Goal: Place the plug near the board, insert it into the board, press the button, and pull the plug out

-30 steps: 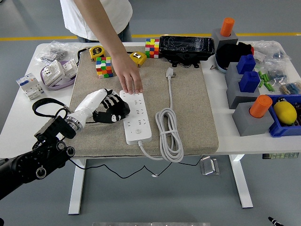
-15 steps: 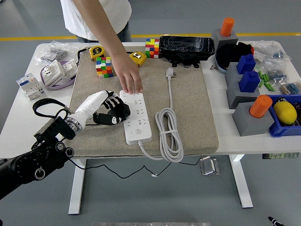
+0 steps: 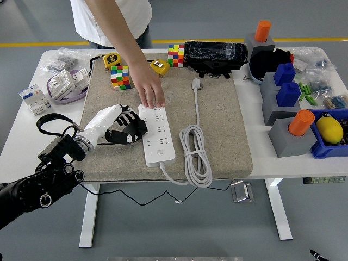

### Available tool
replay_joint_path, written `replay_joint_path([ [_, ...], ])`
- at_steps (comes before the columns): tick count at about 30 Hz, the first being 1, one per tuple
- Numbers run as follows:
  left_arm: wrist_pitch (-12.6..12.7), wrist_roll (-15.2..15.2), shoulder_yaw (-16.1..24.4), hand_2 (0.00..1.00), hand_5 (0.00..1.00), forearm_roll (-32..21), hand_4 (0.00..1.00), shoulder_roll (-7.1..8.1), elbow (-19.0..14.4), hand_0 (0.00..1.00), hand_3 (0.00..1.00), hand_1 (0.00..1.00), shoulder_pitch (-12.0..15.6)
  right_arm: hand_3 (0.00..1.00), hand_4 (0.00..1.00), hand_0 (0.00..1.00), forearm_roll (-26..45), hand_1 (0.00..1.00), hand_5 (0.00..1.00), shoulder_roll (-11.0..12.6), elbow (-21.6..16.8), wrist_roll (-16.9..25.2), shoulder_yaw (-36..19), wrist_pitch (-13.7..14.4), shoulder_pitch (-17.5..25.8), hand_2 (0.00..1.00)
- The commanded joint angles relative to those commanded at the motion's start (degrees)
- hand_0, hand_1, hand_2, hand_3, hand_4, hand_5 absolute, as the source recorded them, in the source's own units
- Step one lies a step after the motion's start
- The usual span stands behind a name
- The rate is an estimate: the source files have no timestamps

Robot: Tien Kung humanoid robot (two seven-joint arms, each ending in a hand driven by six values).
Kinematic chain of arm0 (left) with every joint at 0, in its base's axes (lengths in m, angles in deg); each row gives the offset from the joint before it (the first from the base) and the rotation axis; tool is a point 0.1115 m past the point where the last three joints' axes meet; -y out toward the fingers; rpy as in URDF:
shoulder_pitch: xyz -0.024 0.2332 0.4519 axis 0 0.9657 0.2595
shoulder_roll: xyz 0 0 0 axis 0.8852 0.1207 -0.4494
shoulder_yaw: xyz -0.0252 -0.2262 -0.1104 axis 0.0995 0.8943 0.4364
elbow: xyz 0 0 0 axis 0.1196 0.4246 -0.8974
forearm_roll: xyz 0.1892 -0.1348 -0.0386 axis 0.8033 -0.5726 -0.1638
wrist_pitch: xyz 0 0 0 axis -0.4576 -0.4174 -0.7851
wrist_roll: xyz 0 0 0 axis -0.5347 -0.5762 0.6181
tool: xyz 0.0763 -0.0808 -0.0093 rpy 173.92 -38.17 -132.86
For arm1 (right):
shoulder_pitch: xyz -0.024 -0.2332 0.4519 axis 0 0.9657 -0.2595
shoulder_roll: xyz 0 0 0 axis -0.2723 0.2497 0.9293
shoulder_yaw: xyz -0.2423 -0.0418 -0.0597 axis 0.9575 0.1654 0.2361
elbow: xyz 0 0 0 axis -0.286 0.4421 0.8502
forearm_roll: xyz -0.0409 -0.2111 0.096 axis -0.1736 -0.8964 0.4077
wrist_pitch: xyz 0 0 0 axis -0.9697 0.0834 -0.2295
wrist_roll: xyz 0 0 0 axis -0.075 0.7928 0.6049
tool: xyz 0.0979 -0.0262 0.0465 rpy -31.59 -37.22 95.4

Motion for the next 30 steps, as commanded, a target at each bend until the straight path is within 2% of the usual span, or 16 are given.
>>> replay_joint_path([
  [5, -1.0, -0.5, -0.14, 0.484, 0.002, -0.2, 0.734, 0.06, -0.04, 0.424, 0.547, 0.47, -0.03, 0.551, 0.945, 0.611, 0.01, 0.64, 0.484, -0.01, -0.02, 0.03, 0.01, 0.0, 0.01, 0.645],
  [16, -1.04, -0.28, 0.11, 0.492, 0.002, -0.35, 0.734, 0.0, 0.39, 0.426, 0.549, 0.473, -0.13, 0.551, 0.945, 0.611, 0.0, 0.64, 0.483, 0.02, -0.03, 0.04, 0.08, -0.01, -0.04, 0.645],
  [17, -1.33, -0.33, 0.21, 0.585, 0.113, -0.62, 0.975, 0.03, 0.46, 0.613, 0.591, 0.604, -0.12, 0.551, 0.945, 0.611, 0.0, 0.64, 0.482, 0.01, -0.02, 0.05, 0.04, 0.0, -0.03, 0.644],
  [22, -1.65, -1.01, 0.65, 0.585, 0.113, -1.15, 0.975, 0.05, 0.8, 0.613, 0.591, 0.604, -0.1, 0.551, 0.945, 0.611, -0.02, 0.64, 0.482, 0.0, -0.03, 0.06, -0.04, -0.03, -0.05, 0.644],
  [23, -1.67, -1.14, 0.71, 0.691, 0.302, -1.31, 0.998, 0.06, 0.78, 0.668, 0.715, 0.685, -0.09, 0.552, 0.945, 0.611, 0.0, 0.639, 0.481, 0.0, -0.04, 0.08, -0.06, -0.03, -0.05, 0.644],
  [28, -1.51, -1.56, 0.93, 0.691, 0.302, -1.5, 0.998, 0.07, 0.83, 0.668, 0.715, 0.685, 0.02, 0.552, 0.945, 0.611, 0.01, 0.639, 0.481, -0.02, -0.06, 0.11, 0.0, -0.09, -0.1, 0.644],
  [29, -1.56, -1.56, 0.97, 0.704, 0.348, -1.55, 0.998, 0.09, 0.79, 0.677, 0.726, 0.693, 0.04, 0.551, 0.946, 0.611, -0.01, 0.639, 0.48, -0.02, -0.07, 0.12, -0.01, -0.09, -0.1, 0.643],
  [30, -1.55, -1.65, 0.99, 0.704, 0.348, -1.52, 0.998, 0.1, 0.77, 0.677, 0.726, 0.693, 0.06, 0.551, 0.946, 0.611, -0.01, 0.639, 0.48, -0.03, -0.06, 0.11, 0.0, -0.1, -0.09, 0.643],
])
